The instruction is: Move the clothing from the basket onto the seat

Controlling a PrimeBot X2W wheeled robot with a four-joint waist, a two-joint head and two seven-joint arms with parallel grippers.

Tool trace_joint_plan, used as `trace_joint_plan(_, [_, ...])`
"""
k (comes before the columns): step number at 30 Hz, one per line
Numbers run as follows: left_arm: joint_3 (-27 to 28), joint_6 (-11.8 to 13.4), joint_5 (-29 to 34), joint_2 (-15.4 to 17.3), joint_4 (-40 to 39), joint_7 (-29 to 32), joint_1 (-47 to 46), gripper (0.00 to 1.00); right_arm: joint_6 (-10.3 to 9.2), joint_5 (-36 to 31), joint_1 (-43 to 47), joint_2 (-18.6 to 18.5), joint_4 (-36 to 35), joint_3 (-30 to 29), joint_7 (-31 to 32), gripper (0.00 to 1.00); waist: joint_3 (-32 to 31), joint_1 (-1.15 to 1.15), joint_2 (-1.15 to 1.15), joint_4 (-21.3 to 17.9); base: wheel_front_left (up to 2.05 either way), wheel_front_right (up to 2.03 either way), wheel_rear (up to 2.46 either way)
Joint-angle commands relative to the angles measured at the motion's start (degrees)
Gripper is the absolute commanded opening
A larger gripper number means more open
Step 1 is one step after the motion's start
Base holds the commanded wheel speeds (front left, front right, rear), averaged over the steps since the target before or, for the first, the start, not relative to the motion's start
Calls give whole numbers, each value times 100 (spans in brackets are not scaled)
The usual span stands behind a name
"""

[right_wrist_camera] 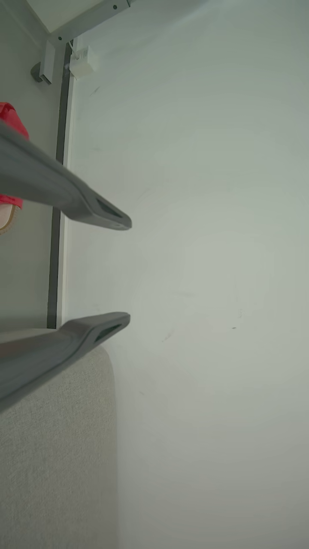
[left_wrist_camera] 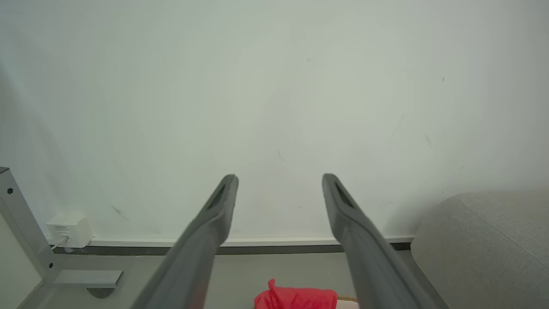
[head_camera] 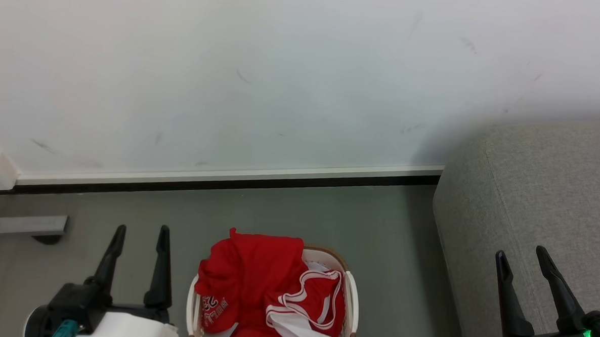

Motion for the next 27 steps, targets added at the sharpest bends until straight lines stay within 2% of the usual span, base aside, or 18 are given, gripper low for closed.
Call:
trace_joint_plan(1, [27, -10, 114, 6, -35, -37, -69, 100, 6, -122, -33, -36, -37, 10, -40, 100, 1, 0, 0, -2, 0, 0, 0])
trace_joint_plan(13, [118, -74, 587, -56, -62, -154, -55, 100, 5, -404, -36, -9, -143, 1, -166, 100, 38, 0, 0, -22, 0, 0, 0])
trace_joint_plan(27, [231, -161, 561, -112, 23, -146, -72, 100, 5, -225, -78, -2, -78, -7, -155, 100, 101, 0, 0, -8, 0, 0, 0])
